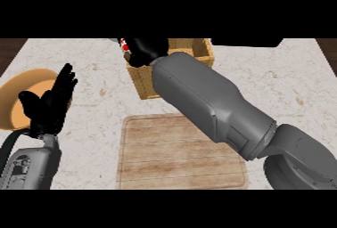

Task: Pick the cupcake from the cutting board and place it in the basket

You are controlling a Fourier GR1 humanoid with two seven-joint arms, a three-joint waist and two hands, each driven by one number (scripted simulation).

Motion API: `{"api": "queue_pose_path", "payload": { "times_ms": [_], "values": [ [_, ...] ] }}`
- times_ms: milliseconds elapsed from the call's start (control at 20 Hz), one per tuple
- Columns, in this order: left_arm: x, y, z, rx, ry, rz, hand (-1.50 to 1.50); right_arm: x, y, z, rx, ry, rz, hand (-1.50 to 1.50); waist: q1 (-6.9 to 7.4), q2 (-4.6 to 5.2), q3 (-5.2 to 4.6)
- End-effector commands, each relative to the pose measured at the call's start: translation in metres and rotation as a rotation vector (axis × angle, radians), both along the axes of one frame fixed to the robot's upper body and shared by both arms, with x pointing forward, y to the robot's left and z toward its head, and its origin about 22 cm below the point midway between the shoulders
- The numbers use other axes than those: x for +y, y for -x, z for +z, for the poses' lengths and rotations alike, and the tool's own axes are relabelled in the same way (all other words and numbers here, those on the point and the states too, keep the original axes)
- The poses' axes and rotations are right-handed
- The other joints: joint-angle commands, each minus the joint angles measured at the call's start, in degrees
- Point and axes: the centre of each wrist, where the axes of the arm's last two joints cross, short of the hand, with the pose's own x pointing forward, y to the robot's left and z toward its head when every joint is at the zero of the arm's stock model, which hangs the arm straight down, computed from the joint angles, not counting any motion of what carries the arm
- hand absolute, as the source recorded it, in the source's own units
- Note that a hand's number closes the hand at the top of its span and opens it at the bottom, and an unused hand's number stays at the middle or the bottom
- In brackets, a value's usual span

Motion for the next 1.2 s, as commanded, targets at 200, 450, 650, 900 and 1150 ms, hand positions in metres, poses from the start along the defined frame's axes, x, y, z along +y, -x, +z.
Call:
{"api": "queue_pose_path", "payload": {
  "times_ms": [200, 450, 650, 900, 1150],
  "values": [
    [0.003, 0.001, 0.009, -0.019, 0.000, -0.006, 0.00, -0.004, -0.012, 0.009, -0.119, 0.138, -0.023, 1.50, 0.63, 0.22, 0.06],
    [-0.004, -0.006, 0.000, 0.007, 0.003, -0.008, 0.00, -0.003, -0.015, 0.021, -0.083, 0.152, -0.077, 1.50, 0.83, 0.44, 0.02],
    [-0.004, 0.002, 0.008, -0.014, -0.009, -0.023, 0.00, -0.014, -0.018, 0.000, 0.026, 0.278, -0.121, 1.50, 1.68, 0.43, 0.01],
    [0.004, -0.002, 0.002, -0.010, 0.009, -0.017, 0.00, -0.013, -0.017, -0.001, 0.111, 0.325, -0.095, 1.50, 1.02, 0.46, 0.02],
    [-0.022, -0.001, 0.008, -0.001, 0.005, -0.025, 0.00, -0.028, -0.021, -0.023, 0.073, 0.308, -0.098, 1.50, 1.67, 0.65, 0.07]
  ]
}}
